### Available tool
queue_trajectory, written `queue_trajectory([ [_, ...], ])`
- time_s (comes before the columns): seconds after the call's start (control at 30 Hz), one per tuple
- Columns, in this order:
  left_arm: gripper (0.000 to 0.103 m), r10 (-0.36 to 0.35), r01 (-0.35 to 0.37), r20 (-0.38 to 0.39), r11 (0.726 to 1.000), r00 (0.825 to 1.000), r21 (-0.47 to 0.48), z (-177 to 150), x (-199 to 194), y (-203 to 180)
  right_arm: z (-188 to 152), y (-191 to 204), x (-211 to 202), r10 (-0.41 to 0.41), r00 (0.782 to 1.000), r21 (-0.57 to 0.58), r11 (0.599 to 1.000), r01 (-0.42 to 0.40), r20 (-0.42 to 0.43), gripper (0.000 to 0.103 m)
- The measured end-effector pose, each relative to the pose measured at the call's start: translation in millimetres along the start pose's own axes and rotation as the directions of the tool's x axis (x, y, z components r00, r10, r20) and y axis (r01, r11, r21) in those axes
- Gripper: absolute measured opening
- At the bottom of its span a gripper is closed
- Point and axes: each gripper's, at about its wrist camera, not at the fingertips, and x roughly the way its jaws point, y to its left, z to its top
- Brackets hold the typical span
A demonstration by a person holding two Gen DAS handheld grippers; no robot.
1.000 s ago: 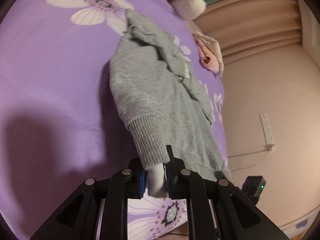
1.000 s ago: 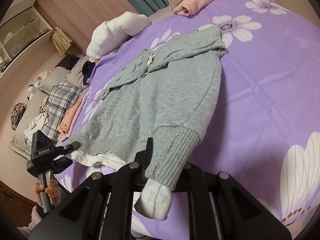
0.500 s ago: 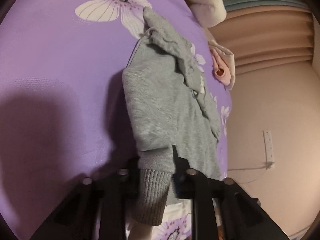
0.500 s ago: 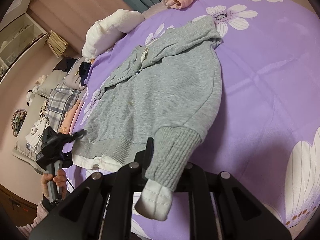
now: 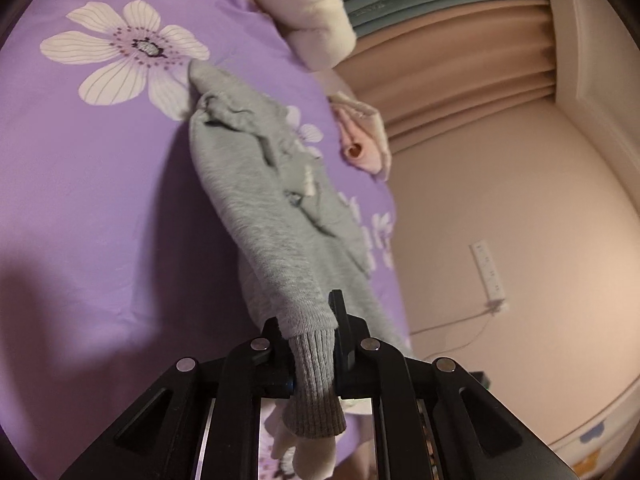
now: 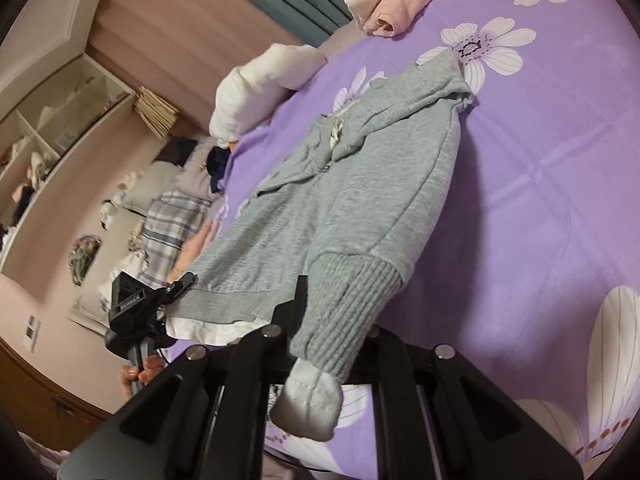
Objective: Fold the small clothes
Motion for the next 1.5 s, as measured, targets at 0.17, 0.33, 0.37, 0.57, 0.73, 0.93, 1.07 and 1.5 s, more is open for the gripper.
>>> queue_trajectory([
  [0.17, 0.009, -0.025, 0.025, -0.002, 1.000, 1.000, -0.006, -1, -11, -7, -1, 1, -15, 0.035, 0.999, 0.019, 0.999, -0.035, 0.011, 0.009],
  [0.33, 0.009, -0.021, 0.021, -0.021, 1.000, 1.000, 0.018, -10, -23, -20, -3, 5, -32, 0.044, 0.999, 0.013, 0.999, -0.044, -0.009, 0.009],
  [0.37, 0.009, -0.013, 0.013, -0.030, 1.000, 0.999, 0.024, -14, -25, -23, -4, 6, -36, 0.044, 0.999, 0.009, 0.999, -0.044, -0.011, 0.009],
  [0.57, 0.009, 0.019, -0.015, -0.064, 0.998, 0.998, 0.062, -27, -36, -39, -6, 19, -60, 0.038, 0.999, -0.035, 0.999, -0.039, -0.017, 0.009],
  [0.73, 0.009, 0.041, -0.035, -0.069, 0.996, 0.997, 0.081, -29, -39, -48, -4, 28, -74, 0.042, 0.999, -0.082, 0.996, -0.043, -0.015, 0.009],
  [0.93, 0.009, 0.059, -0.056, -0.079, 0.998, 0.995, 0.040, -17, -27, -39, 9, 18, -65, 0.055, 0.998, -0.038, 0.998, -0.055, -0.004, 0.010],
  [1.07, 0.009, 0.070, -0.069, -0.079, 0.997, 0.994, 0.016, -5, -21, -36, 23, 14, -57, 0.071, 0.997, -0.009, 0.997, -0.071, 0.005, 0.010],
  [1.5, 0.009, 0.090, -0.093, -0.065, 0.995, 0.994, -0.042, 59, 9, -27, 98, 13, -8, 0.064, 0.998, 0.022, 0.998, -0.065, 0.003, 0.011],
])
